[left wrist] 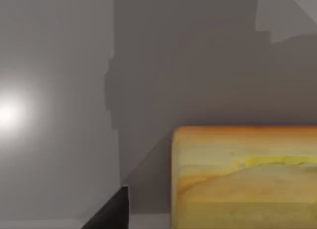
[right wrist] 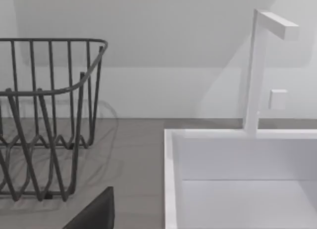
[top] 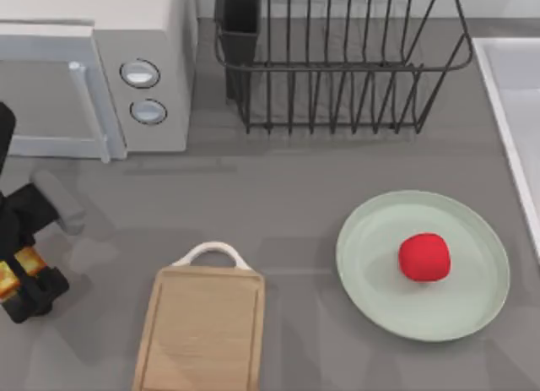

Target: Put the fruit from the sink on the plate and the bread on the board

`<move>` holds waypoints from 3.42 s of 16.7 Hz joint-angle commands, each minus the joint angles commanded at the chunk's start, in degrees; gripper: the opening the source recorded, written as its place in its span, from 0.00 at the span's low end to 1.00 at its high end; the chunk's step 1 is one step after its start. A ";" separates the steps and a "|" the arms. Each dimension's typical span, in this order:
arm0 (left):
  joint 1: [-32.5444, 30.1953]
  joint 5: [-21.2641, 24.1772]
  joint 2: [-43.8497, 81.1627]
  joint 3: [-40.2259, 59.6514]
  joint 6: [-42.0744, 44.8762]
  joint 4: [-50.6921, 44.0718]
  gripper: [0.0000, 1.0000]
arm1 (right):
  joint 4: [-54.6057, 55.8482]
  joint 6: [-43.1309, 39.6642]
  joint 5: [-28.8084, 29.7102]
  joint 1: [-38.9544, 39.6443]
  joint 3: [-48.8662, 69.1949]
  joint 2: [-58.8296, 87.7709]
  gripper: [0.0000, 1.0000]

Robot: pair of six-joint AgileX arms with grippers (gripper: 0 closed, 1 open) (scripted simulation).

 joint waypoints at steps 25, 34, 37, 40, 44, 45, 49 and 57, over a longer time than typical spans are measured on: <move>-0.10 0.41 -7.39 11.68 -0.51 -20.03 0.00 | 0.00 0.00 0.00 0.00 0.00 0.00 1.00; -0.33 0.37 -9.44 14.72 -1.00 -24.20 0.00 | 0.00 0.00 0.00 0.00 0.00 0.00 1.00; -1.81 0.34 -8.19 15.64 -5.63 -24.68 0.00 | 0.00 0.00 0.00 0.00 0.00 0.00 1.00; -4.57 0.26 -6.17 17.22 -15.64 -25.33 0.00 | 0.00 0.00 0.00 0.00 0.00 0.00 1.00; -9.73 0.11 -3.07 19.30 -37.01 -26.13 0.00 | 0.00 0.00 0.00 0.00 0.00 0.00 1.00; -11.21 0.08 -2.41 19.59 -43.62 -26.23 0.00 | 0.00 0.00 0.00 0.00 0.00 0.00 1.00; -17.65 0.11 -0.04 19.83 -72.04 -26.40 0.00 | 0.00 0.00 0.00 0.00 0.00 0.00 1.00; -30.70 0.45 2.85 18.91 -132.46 -25.46 0.00 | 0.00 0.00 0.00 0.00 0.00 0.00 1.00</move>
